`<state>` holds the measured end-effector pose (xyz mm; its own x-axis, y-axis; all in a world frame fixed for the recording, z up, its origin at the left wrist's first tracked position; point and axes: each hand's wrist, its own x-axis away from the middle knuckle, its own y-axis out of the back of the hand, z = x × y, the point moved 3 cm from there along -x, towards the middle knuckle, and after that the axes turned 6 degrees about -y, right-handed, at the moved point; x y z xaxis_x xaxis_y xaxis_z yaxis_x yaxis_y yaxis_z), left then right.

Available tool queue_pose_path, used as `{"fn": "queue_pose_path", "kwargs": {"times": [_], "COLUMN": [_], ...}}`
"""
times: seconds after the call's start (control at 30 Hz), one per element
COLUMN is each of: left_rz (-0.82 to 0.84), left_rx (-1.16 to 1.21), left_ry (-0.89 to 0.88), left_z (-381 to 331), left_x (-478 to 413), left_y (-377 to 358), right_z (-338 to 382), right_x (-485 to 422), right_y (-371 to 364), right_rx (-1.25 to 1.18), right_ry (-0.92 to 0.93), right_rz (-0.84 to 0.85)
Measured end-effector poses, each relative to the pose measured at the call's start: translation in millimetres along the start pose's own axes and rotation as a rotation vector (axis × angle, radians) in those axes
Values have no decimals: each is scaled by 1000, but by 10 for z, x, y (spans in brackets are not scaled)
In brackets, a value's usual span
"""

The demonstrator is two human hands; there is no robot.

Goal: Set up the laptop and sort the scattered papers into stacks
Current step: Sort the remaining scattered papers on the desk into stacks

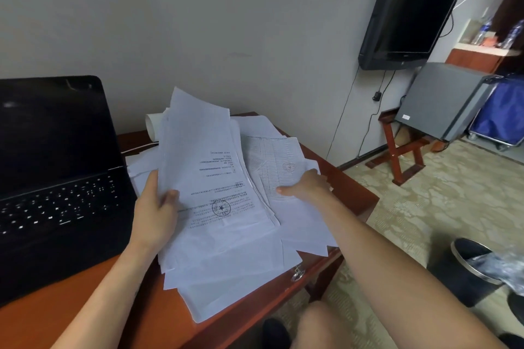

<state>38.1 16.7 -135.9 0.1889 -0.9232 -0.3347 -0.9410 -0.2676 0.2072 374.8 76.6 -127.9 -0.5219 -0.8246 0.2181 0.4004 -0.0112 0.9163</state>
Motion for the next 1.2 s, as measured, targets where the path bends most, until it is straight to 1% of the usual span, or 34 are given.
{"fn": "queue_pose_path", "kwargs": {"times": [0.07,0.17,0.23,0.33,0.43,0.5,0.53,0.67,0.73,0.77,0.83,0.93,1.07,1.2], "left_rz": [-23,-67,-76,-67,-71,-100,-112,-125,-140,-148,-151,-151,-188,-237], "left_rx": [-24,-42,-51,-38,-10,19,33,57,70,81,90,81,63,40], "left_ry": [-19,-26,-32,-24,-13,-4,-5,-8,3,9,15,-1,-21,-72], "left_z": [8,38,55,85,121,106,95,70,78,76,55,43,64,27], "left_x": [-26,-77,-93,-96,-128,-146,-144,-93,-44,-21,32,119,293,482], "left_y": [43,100,114,119,149,197,227,328,377,397,441,556,853,1159], "right_z": [-31,-112,-160,-240,-385,-471,-510,-661,-703,-718,-692,-606,-483,-265], "right_x": [-87,-126,-108,-9,39,91,142,305,390,400,461,552,787,972], "right_y": [-19,-128,-193,-162,-58,16,74,269,318,303,251,86,-127,-246], "right_rx": [-110,-369,-523,-799,-979,-1084,-1107,-1105,-1132,-1135,-1097,-935,-851,-717], "right_ry": [-35,-41,-6,96,167,176,181,216,233,234,238,289,287,328], "right_rz": [17,34,-6,-74,-106,-121,-155,-310,-328,-307,-207,-68,10,66]}}
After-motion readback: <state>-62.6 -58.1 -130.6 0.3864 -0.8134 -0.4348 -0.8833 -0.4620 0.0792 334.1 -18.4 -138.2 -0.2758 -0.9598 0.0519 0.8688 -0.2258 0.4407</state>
